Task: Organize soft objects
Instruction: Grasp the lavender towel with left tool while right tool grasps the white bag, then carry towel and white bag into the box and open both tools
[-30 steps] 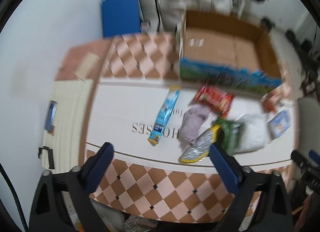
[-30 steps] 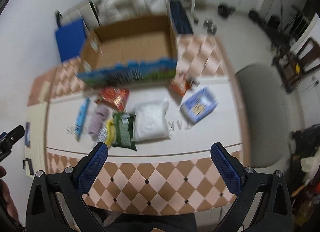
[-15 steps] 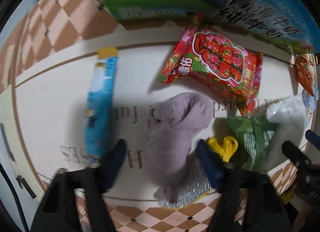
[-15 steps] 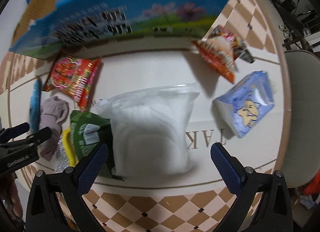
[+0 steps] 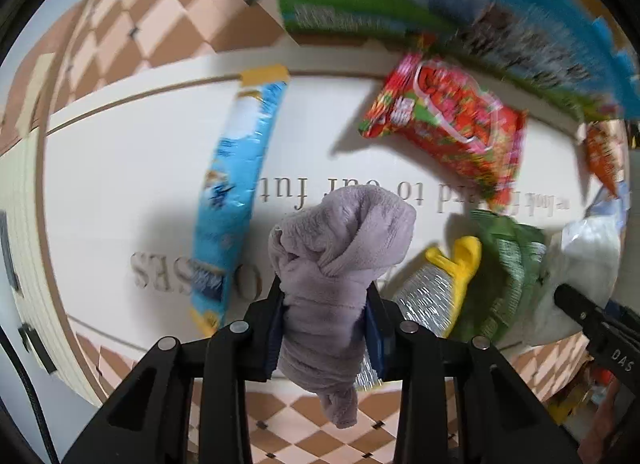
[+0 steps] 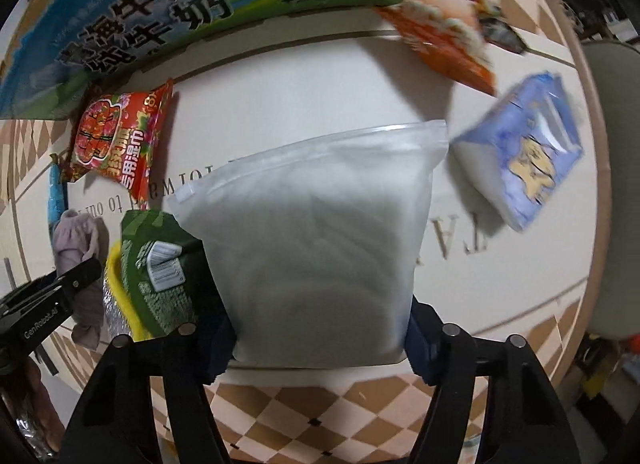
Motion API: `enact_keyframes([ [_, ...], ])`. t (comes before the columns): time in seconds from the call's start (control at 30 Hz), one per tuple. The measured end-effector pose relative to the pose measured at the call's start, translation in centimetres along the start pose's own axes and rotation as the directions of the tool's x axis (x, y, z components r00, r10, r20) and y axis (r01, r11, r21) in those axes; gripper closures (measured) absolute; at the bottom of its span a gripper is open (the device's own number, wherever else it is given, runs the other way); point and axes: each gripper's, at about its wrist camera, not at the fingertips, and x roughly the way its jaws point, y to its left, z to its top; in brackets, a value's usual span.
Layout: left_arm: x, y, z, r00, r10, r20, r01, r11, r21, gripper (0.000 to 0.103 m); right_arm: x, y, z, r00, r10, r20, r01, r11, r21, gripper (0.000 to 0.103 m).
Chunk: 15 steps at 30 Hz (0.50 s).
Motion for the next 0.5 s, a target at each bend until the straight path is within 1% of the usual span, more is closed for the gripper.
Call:
enact_keyframes([
  [0.1,-2.9,0.3,-1.5,0.997,-0.045,0.056,0.046,0.999,-0.025,0.072,-1.9,-0.6,-1.9,0.999,0.025,0.038,-0.025,1.000,0.004,0.033],
  [0.17,-5.2,0.1,-2.1,0.992,-0.087,0.094,0.090,0.996,-0.029,0.072,-3.5,-0.8,-3.1,0.996,0.052,0.067,-0.052,0.999,0.003,0.033],
  [0.23,-8.1,-0.2,-2.2,0.982,-0.133,0.131,0.137,0.990,-0.026,0.072,-5.8,-0.9,-4.0,0.991,0.085,0.101,-0.086,0.996,-0.003,0.033],
  [0.27,-10.6,-0.6,-1.3,0.976,-0.162,0.145,0.167,0.986,-0.023,0.072,-7.1,-0.9,-4.2,0.987,0.101,0.121,-0.100,0.995,-0.011,0.033],
  [0.33,-13.0,-1.4,-0.5,0.965,-0.206,0.165,0.211,0.977,-0.013,0.072,-10.9,-1.1,-4.2,0.978,0.131,0.162,-0.128,0.991,-0.031,0.033],
  [0.37,-15.1,-1.4,1.4,0.961,-0.222,0.163,0.227,0.974,-0.009,0.072,-12.3,-0.9,-4.1,0.972,0.147,0.183,-0.141,0.989,-0.045,0.033],
  [0.4,-16.2,-2.0,2.6,0.957,-0.236,0.168,0.240,0.971,-0.004,0.072,-14.8,-1.5,-2.9,0.967,0.162,0.198,-0.153,0.986,-0.059,0.033],
  [0.47,-17.9,-3.2,5.3,0.956,-0.233,0.181,0.238,0.971,-0.008,0.072,-17.5,-1.1,-1.3,0.955,0.194,0.224,-0.178,0.980,-0.088,0.033],
  [0.5,-18.4,-3.5,6.7,0.954,-0.236,0.183,0.242,0.970,-0.012,0.072,-19.2,-0.5,1.1,0.952,0.204,0.228,-0.186,0.977,-0.099,0.033],
])
